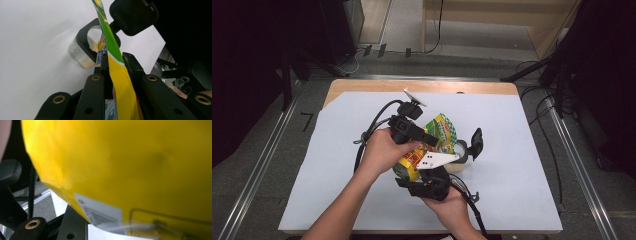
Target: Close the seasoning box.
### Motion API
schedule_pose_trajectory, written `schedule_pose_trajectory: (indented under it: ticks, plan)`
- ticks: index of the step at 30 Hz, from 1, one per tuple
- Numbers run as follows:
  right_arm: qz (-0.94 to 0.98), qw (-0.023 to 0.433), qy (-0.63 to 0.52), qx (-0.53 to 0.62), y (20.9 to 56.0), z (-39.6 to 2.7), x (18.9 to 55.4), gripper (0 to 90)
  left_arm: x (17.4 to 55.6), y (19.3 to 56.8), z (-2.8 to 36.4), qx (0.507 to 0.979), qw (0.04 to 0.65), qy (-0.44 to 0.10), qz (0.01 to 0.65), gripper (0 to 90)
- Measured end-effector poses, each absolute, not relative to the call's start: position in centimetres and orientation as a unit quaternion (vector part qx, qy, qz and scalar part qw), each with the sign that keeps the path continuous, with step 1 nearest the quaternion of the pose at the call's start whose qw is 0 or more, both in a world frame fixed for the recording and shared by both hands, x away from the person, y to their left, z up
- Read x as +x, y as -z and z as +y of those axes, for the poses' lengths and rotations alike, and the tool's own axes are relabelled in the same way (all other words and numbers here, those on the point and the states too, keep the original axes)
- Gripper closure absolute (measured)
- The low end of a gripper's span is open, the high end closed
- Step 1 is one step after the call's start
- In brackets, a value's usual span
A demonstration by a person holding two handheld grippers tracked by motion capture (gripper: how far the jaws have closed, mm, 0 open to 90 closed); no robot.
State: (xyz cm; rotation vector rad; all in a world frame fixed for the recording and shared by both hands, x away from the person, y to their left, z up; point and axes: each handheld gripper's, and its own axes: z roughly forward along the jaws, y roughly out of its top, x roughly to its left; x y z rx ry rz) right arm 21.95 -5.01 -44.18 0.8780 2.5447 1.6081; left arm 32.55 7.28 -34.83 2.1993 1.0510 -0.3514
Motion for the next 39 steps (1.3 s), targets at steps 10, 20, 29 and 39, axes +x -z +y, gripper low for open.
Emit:
schedule_pose_trajectory:
  ticks: [10,20,29,39]
  plan:
    - [0.793,-0.025,-0.531,0.298,44.5,-6.0,22.3,65.7,32.3,34.6,7.6,0.842,0.337,0.132,0.401,72.6]
    - [0.819,0.010,-0.499,0.282,44.6,-5.5,22.2,60.9,32.3,35.0,6.8,0.851,0.321,0.123,0.396,79.3]
    - [0.843,0.060,-0.463,0.268,44.3,-4.9,21.6,58.6,32.3,35.0,6.6,0.847,0.328,0.121,0.401,78.5]
    - [0.824,0.016,-0.492,0.279,44.0,-5.3,21.8,65.2,32.5,34.9,6.4,0.856,0.318,0.118,0.390,80.4]
